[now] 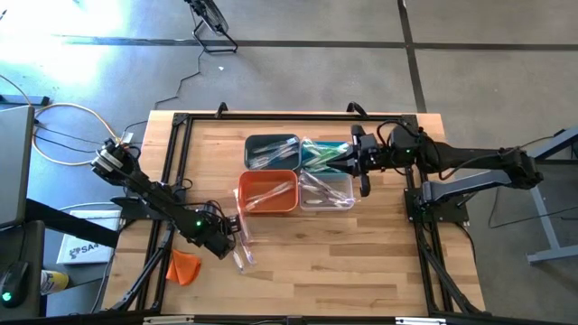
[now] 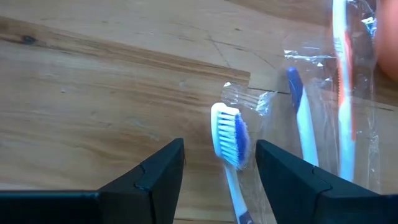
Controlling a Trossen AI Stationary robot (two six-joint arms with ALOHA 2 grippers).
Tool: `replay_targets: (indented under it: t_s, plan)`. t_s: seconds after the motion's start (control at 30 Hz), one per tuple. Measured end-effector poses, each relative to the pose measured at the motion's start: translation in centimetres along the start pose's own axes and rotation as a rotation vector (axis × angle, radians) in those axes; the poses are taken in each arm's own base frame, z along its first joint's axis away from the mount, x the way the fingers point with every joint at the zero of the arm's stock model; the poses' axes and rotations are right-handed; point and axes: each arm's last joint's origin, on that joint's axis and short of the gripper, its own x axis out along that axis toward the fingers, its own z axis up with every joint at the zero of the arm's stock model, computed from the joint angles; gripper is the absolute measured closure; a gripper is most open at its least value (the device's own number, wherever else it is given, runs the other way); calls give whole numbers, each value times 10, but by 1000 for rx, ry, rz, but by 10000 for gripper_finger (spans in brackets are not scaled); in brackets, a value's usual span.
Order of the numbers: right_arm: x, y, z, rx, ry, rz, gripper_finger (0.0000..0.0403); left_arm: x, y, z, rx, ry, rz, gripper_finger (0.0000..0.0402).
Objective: Pick & Place Toothbrushes
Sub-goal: Put the purple toothbrush into the transparent bin
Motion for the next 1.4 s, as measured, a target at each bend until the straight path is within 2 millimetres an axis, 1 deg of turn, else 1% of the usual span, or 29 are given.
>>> replay_targets:
  t_s: [0.1, 0.2, 0.5, 0.7, 0.9, 1.1, 1.3, 1.4]
  plan:
    - [3, -1, -1, 12, 7, -1, 394, 0, 0, 0, 3, 0, 0, 205]
    - [3, -1, -2, 16, 9, -1, 394, 0, 0, 0, 4, -1, 1, 219]
    - [3, -1, -1, 16, 5, 0, 394, 1, 2, 0, 7, 2, 20, 315]
    - [3, -1, -1, 16, 6, 0, 394, 2, 2, 0, 7, 3, 23, 353]
    - [3, -1, -1, 16, 6, 0, 394, 2, 1, 0, 3, 6, 13, 372]
    - [3, -1, -1, 16, 6, 0, 394, 1, 0, -1, 37, 8, 10, 374]
    - [3, -1, -1, 16, 6, 0, 394, -10, -6, -2, 77, 16, -4, 375]
    - [3, -1, -1, 11, 5, 0, 394, -16, -5, 1, 91, 25, -14, 376]
